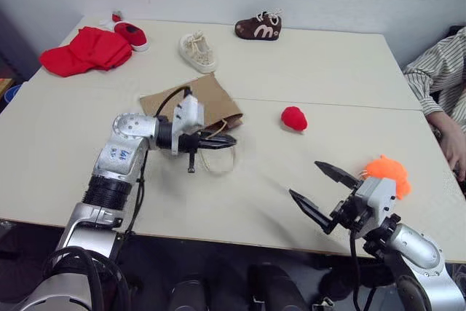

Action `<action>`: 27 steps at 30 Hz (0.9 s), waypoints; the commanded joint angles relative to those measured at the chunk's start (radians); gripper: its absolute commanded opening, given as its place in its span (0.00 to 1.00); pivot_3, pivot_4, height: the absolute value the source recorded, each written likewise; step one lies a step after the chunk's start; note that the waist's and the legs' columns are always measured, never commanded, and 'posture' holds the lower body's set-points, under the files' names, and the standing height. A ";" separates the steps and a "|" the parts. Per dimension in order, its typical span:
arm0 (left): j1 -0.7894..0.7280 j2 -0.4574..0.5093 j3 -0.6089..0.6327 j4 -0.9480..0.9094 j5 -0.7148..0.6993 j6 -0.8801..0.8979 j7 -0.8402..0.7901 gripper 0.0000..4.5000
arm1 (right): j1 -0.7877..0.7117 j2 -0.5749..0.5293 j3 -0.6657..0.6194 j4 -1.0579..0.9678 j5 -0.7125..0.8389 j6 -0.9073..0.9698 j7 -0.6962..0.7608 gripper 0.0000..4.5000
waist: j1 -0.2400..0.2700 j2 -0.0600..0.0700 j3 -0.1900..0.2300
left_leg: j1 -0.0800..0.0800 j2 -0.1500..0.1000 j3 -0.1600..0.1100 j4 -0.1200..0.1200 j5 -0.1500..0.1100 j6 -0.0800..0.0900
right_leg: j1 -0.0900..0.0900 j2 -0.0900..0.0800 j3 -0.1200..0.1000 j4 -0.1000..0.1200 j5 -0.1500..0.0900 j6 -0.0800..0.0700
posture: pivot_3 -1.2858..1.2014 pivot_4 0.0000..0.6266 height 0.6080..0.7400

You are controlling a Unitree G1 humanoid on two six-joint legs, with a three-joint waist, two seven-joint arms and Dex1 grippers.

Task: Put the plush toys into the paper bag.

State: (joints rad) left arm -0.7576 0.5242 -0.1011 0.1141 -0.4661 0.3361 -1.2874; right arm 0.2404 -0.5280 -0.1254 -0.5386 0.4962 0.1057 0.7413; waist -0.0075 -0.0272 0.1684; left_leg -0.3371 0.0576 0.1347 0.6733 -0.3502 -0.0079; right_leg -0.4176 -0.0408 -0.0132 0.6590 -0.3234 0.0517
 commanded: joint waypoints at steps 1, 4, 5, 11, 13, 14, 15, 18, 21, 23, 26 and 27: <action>-0.006 0.032 0.046 -0.133 -0.141 0.181 -0.016 0.00 | -0.083 -0.020 0.064 -0.059 0.034 0.086 0.006 0.96 | -0.011 0.000 0.000 | 0.001 0.001 0.000 0.000 0.000 -0.001 | 0.001 0.001 0.000 0.001 0.000 0.000 | 0.52 0.24 1.00; -0.015 0.030 0.074 -0.167 -0.200 0.268 0.019 0.00 | -0.165 -0.007 0.128 -0.050 0.020 0.165 -0.031 0.79 | -0.019 0.000 0.000 | 0.002 0.001 -0.002 0.002 0.000 -0.002 | 0.001 0.001 0.000 0.002 0.000 -0.001 | 0.52 0.24 1.00; -0.015 0.027 0.078 -0.171 -0.206 0.279 0.028 0.00 | -0.197 -0.007 0.164 -0.045 0.008 0.189 -0.028 0.72 | -0.019 0.001 0.000 | 0.001 0.001 -0.002 0.002 0.000 -0.002 | 0.001 0.002 0.000 0.002 -0.001 -0.001 | 0.52 0.24 1.00; -0.001 -0.008 0.069 -0.183 -0.184 0.261 0.081 0.00 | -0.432 0.071 0.341 0.103 -0.109 0.233 -0.034 0.25 | -0.020 0.000 0.000 | 0.000 0.001 -0.004 0.002 0.000 -0.002 | 0.001 0.002 -0.002 0.001 -0.002 -0.001 | 0.52 0.24 1.00; 0.001 -0.025 0.083 -0.190 -0.209 0.282 0.100 0.00 | -0.479 0.086 0.361 0.152 -0.133 0.235 -0.030 0.10 | -0.016 0.000 0.000 | -0.002 0.001 -0.005 0.002 0.000 -0.002 | 0.001 0.001 -0.003 0.001 -0.002 -0.002 | 0.52 0.24 1.00; 0.004 -0.035 0.093 -0.194 -0.228 0.298 0.113 0.00 | -0.504 0.096 0.371 0.179 -0.143 0.237 -0.029 0.03 | -0.017 0.000 0.000 | -0.002 0.001 -0.006 0.003 0.000 -0.002 | 0.001 0.001 -0.003 0.000 -0.002 -0.001 | 0.52 0.24 1.00; 0.009 -0.044 0.100 -0.199 -0.242 0.309 0.125 0.00 | -0.526 0.103 0.382 0.204 -0.154 0.243 -0.026 0.01 | -0.017 0.000 0.000 | -0.004 0.001 -0.006 0.005 -0.001 -0.001 | 0.001 0.001 -0.004 0.000 -0.002 -0.001 | 0.52 0.24 1.00; 0.022 -0.059 0.105 -0.218 -0.259 0.332 0.146 0.00 | -0.581 0.127 0.424 0.285 -0.198 0.247 -0.019 0.01 | -0.020 0.000 0.000 | -0.004 0.001 -0.006 0.006 -0.001 -0.001 | 0.000 0.000 -0.004 0.001 -0.002 -0.001 | 0.52 0.24 1.00; 0.026 -0.067 0.111 -0.230 -0.279 0.353 0.162 0.00 | -0.619 0.160 0.459 0.380 -0.247 0.212 -0.016 0.01 | -0.020 0.000 0.000 | -0.004 0.001 -0.006 0.006 -0.002 -0.001 | 0.000 0.000 -0.004 0.001 -0.002 -0.001 | 0.52 0.24 1.00; 0.021 -0.069 0.119 -0.224 -0.285 0.357 0.172 0.00 | -0.629 0.172 0.483 0.444 -0.283 0.197 -0.006 0.01 | -0.021 0.000 0.000 | -0.004 0.001 -0.006 0.006 -0.002 -0.001 | 0.000 0.000 -0.004 0.001 -0.002 -0.001 | 0.52 0.24 1.00; -0.013 -0.084 0.174 -0.186 -0.323 0.375 0.214 0.00 | -0.626 0.171 0.510 0.541 -0.348 0.170 -0.008 0.01 | -0.020 0.001 0.000 | -0.004 0.001 -0.006 0.006 -0.002 -0.001 | 0.000 0.000 -0.005 0.001 -0.002 -0.001 | 0.52 0.24 1.00; -0.023 -0.086 0.192 -0.173 -0.335 0.380 0.226 0.00 | -0.624 0.170 0.511 0.560 -0.360 0.164 -0.008 0.01 | -0.021 0.001 0.000 | -0.005 0.001 -0.007 0.006 -0.002 -0.001 | 0.000 0.000 -0.005 0.001 -0.002 -0.001 | 0.52 0.24 1.00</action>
State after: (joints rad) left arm -0.7402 0.4432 0.0390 -0.0612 -0.7554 0.7115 -1.0850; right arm -0.3840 -0.3552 0.3819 -0.0048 0.1723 0.2892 0.7268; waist -0.0283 -0.0267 0.1688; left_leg -0.3422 0.0586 0.1280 0.6797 -0.3518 -0.0089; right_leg -0.4176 -0.0408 -0.0180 0.6599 -0.3254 0.0503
